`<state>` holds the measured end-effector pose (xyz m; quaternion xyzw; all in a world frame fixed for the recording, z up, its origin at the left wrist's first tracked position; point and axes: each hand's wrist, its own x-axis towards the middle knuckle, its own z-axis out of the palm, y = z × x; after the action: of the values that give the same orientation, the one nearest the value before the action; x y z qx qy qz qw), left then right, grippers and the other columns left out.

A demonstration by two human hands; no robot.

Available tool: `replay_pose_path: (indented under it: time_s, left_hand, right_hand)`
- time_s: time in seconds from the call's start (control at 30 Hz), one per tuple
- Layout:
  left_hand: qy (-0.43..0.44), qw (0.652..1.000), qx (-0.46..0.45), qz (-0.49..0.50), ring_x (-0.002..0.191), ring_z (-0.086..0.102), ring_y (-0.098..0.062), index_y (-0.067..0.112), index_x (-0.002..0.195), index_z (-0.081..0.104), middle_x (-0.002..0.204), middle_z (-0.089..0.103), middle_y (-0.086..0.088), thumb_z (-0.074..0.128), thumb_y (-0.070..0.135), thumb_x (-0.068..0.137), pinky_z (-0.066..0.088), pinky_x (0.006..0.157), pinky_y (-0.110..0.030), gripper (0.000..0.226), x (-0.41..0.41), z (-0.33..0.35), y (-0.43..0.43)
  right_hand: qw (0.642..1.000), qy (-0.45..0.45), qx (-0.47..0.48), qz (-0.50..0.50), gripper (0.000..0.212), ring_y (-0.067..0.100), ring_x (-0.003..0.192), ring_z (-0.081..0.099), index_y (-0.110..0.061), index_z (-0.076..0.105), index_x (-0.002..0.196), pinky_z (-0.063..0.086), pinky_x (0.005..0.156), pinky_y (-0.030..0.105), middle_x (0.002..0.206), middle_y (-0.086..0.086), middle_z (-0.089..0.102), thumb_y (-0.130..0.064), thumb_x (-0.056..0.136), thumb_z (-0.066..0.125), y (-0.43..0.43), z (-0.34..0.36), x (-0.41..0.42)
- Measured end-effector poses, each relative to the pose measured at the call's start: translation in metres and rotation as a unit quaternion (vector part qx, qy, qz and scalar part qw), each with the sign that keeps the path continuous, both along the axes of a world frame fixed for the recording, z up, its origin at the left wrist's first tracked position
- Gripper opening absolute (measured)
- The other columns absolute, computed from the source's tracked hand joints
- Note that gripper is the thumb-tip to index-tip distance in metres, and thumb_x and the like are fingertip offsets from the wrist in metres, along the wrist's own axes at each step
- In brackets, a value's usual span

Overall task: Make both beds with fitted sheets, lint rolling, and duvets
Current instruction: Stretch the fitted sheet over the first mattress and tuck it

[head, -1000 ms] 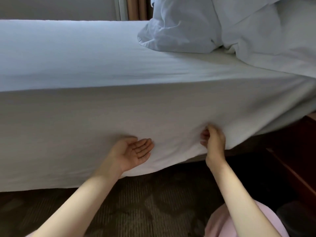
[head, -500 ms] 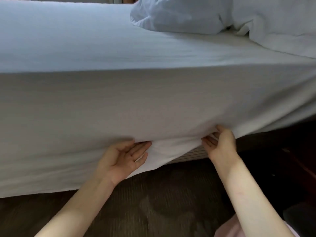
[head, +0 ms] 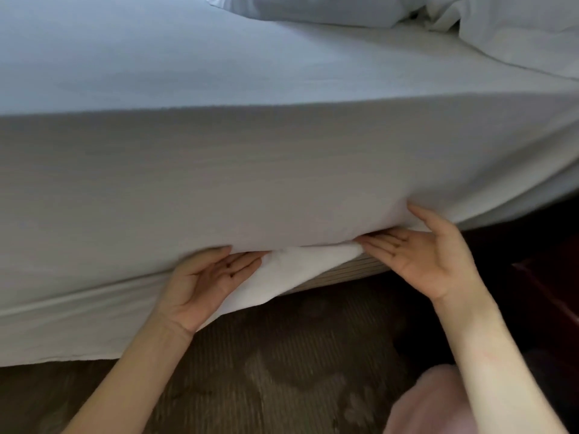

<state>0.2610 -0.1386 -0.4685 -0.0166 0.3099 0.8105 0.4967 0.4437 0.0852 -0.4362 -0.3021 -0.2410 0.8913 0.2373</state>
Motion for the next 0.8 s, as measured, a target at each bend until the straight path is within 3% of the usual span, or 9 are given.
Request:
replay_pose_path:
  time_s: [0.07,0.17,0.23,0.3,0.4,0.5,0.63,0.8]
  left_hand:
    - [-0.016,1.0,0.019,0.018,0.112,0.058,-0.044,-0.008,0.123,0.053,0.125,0.057,-0.029,0.089,-0.008,0.029,0.043,0.094,-0.057,0.1,0.002,0.003,0.006]
    - [-0.029,0.998,0.035,0.042,0.112,0.059,-0.042,-0.003,0.122,0.052,0.125,0.059,-0.024,0.089,-0.008,0.025,0.04,0.101,-0.057,0.104,0.006,0.005,0.015]
    - [-0.021,0.998,0.048,0.041,0.111,0.06,-0.04,-0.001,0.122,0.052,0.124,0.06,-0.023,0.089,-0.007,0.026,0.043,0.098,-0.057,0.103,0.006,0.006,0.018]
    - [-0.005,0.998,0.059,0.034,0.111,0.06,-0.04,0.001,0.118,0.055,0.123,0.06,-0.022,0.088,-0.007,0.026,0.042,0.094,-0.061,0.098,0.003,0.005,0.02]
    - [0.028,0.997,0.072,0.016,0.111,0.059,-0.04,0.005,0.11,0.064,0.121,0.062,-0.019,0.085,-0.005,0.037,0.043,0.091,-0.063,0.077,-0.001,0.003,0.024]
    - [0.051,0.996,0.072,0.027,0.112,0.059,-0.038,0.009,0.105,0.07,0.12,0.062,-0.015,0.068,-0.003,0.057,0.045,0.088,-0.063,0.05,-0.003,0.0,0.029]
    - [0.047,0.992,0.096,0.067,0.109,0.061,-0.036,0.013,0.094,0.077,0.113,0.067,-0.011,0.082,-0.003,0.027,0.044,0.085,-0.068,0.069,-0.002,-0.002,0.034]
    - [0.011,0.99,0.1,0.098,0.115,0.058,-0.037,0.012,0.116,0.059,0.118,0.064,-0.011,0.08,-0.003,0.019,0.042,0.09,-0.067,0.1,0.004,0.001,0.037]
  right_hand:
    - [0.997,0.051,-0.029,-0.055,0.097,0.042,0.121,0.049,0.004,0.039,0.133,0.045,0.097,0.053,0.131,0.029,0.048,-0.021,0.052,0.085,-0.014,-0.005,-0.008]
    - [0.991,0.053,-0.03,-0.121,0.075,0.033,0.12,0.052,-0.002,0.041,0.136,0.041,0.104,0.047,0.133,0.019,0.051,-0.031,0.072,0.068,-0.034,-0.012,-0.026]
    - [0.99,0.047,-0.024,-0.132,0.077,0.03,0.12,0.053,-0.004,0.041,0.137,0.042,0.103,0.046,0.132,0.017,0.054,-0.04,0.073,0.067,-0.036,-0.013,-0.034]
    - [0.99,0.05,-0.002,-0.135,0.084,0.028,0.116,0.056,-0.007,0.043,0.137,0.049,0.093,0.044,0.128,0.014,0.058,-0.049,0.068,0.068,-0.035,-0.011,-0.041]
    - [0.99,0.06,0.054,-0.115,0.079,0.024,0.113,0.061,-0.018,0.049,0.136,0.055,0.084,0.039,0.125,0.008,0.063,-0.06,0.07,0.06,-0.029,-0.01,-0.054]
    - [0.988,0.074,0.076,-0.111,0.074,0.025,0.116,0.06,-0.022,0.05,0.134,0.051,0.094,0.042,0.127,0.007,0.062,-0.067,0.076,0.049,-0.023,-0.011,-0.061]
    - [0.986,0.117,0.046,-0.106,0.074,0.03,0.12,0.056,-0.022,0.05,0.135,0.042,0.103,0.05,0.129,0.011,0.061,-0.069,0.079,0.048,-0.017,-0.016,-0.059]
    - [0.996,0.063,0.06,-0.028,0.078,0.028,0.117,0.058,-0.022,0.048,0.136,0.042,0.105,0.048,0.126,0.01,0.062,-0.074,0.078,0.046,-0.009,-0.019,-0.042]
